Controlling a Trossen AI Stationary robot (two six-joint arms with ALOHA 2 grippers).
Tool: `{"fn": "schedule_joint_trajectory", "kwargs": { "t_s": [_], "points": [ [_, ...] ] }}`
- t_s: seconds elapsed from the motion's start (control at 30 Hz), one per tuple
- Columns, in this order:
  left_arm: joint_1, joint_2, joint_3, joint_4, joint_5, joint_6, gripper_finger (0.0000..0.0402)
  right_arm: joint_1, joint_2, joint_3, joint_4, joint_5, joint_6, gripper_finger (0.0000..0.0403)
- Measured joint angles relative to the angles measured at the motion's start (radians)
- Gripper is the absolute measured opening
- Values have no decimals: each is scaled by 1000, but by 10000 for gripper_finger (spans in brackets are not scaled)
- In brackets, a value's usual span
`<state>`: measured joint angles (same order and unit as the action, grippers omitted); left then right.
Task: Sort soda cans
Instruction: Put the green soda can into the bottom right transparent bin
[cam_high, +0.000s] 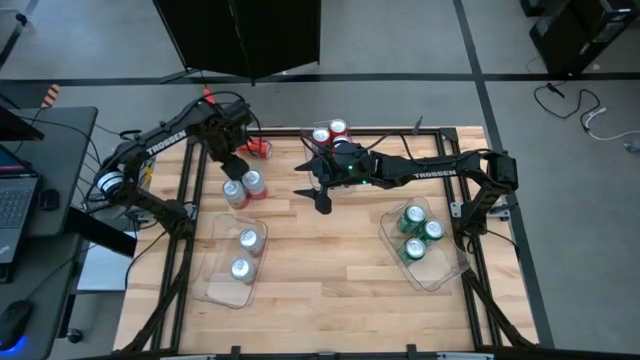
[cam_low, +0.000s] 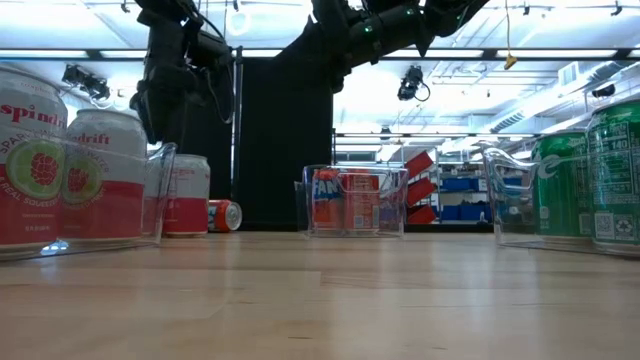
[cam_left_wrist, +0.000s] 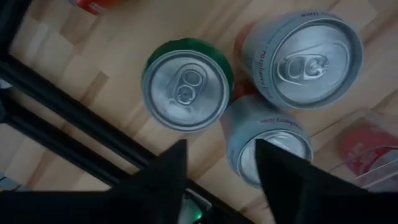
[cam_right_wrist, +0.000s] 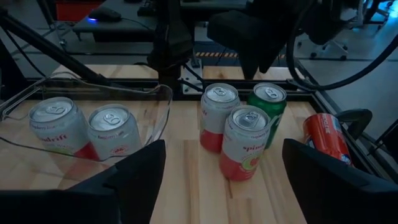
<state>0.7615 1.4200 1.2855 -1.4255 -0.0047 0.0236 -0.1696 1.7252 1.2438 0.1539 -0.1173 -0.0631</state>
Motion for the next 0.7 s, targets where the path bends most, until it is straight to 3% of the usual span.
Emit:
{"fn": "schedule_joint_trajectory", "kwargs": {
  "t_s": [0.17,0.3,0.7],
  "points": [
    [-4,0,-27,28,1,2,278,0,0,0,-5,0,0,311],
    [13,0,-28,31,-50,22,319,0,0,0,-14,0,0,311],
    [64,72,-28,91,17,20,333,0,0,0,-40,0,0,315]
  ]
}}
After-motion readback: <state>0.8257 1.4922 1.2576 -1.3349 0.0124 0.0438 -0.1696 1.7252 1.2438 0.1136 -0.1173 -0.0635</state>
